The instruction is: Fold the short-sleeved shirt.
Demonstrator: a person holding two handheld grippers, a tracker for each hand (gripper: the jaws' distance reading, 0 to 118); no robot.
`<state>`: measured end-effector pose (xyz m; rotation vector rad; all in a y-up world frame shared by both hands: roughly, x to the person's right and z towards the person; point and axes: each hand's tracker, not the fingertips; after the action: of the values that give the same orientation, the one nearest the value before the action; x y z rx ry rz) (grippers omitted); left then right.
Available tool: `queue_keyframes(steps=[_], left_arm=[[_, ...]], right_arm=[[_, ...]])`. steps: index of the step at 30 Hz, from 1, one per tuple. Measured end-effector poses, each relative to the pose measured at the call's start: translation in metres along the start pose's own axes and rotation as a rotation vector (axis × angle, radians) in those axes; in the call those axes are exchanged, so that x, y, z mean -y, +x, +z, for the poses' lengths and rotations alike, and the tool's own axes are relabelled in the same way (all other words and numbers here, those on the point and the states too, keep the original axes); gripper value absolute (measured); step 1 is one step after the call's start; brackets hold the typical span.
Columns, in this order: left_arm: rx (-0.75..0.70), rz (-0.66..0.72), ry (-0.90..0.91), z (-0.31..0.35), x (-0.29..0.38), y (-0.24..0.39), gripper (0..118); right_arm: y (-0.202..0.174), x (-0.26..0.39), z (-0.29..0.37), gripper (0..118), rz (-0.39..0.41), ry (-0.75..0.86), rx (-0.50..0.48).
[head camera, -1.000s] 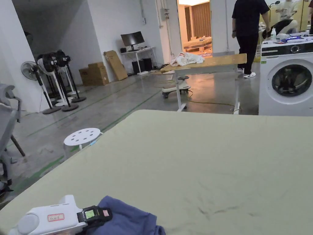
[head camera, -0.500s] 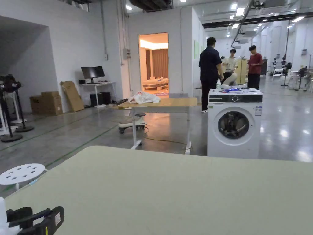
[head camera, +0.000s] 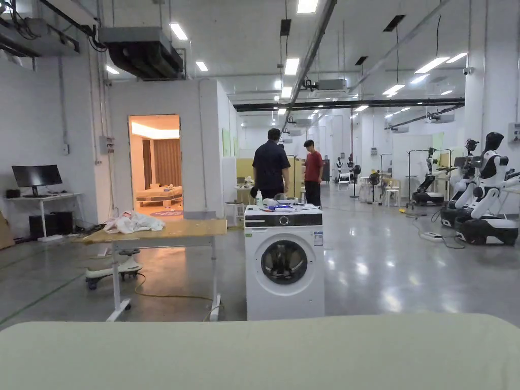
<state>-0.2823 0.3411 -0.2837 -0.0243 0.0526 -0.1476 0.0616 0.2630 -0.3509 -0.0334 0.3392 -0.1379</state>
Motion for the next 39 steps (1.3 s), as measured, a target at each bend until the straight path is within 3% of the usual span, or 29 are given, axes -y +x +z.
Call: queue_keyframes(steps=[4,9,15,21,29,30,32,33,34,36,37,39], left_arm=[[0.002,-0.013,0.04,0.017,0.006,0.014,0],[0.017,0.007,0.023,0.023,0.004,0.015,0],[0.035,0.049,0.043,0.02,0.0,0.011,0],[0.056,0.082,0.053,0.018,-0.004,0.011,0],[0.084,0.076,0.052,0.021,0.01,-0.001,0],[0.092,0.086,0.051,0.022,0.005,0.003,2],[0.095,0.105,0.056,0.022,0.004,0.0,18],[0.1,0.115,0.059,0.023,0.004,-0.003,28],[0.103,0.124,0.065,0.023,0.0,0.001,47],[0.092,0.137,0.079,0.023,-0.001,0.0,79],[0.089,0.142,0.086,0.023,-0.002,-0.001,93],[0.099,0.163,0.1,0.025,-0.007,-0.003,102]], right_arm=[[0.007,-0.005,0.004,0,-0.042,-0.007,0.023],[0.012,-0.009,0.007,0,-0.112,-0.007,0.024],[0.004,-0.015,0.004,0,-0.041,-0.019,0.052],[-0.002,-0.016,0.001,0,-0.02,-0.029,0.045],[0.002,-0.015,0.002,0,-0.076,-0.026,0.038],[0.002,-0.015,0.002,0,-0.077,-0.023,0.037],[0.0,-0.017,0.003,5,-0.071,-0.019,0.034],[-0.001,-0.018,0.004,14,-0.065,-0.016,0.035],[-0.002,-0.019,0.004,37,-0.062,-0.011,0.037],[-0.003,-0.021,0.003,72,-0.06,-0.003,0.041],[-0.004,-0.022,0.004,84,-0.057,0.006,0.039],[-0.005,-0.023,0.005,96,-0.049,0.035,0.032]])
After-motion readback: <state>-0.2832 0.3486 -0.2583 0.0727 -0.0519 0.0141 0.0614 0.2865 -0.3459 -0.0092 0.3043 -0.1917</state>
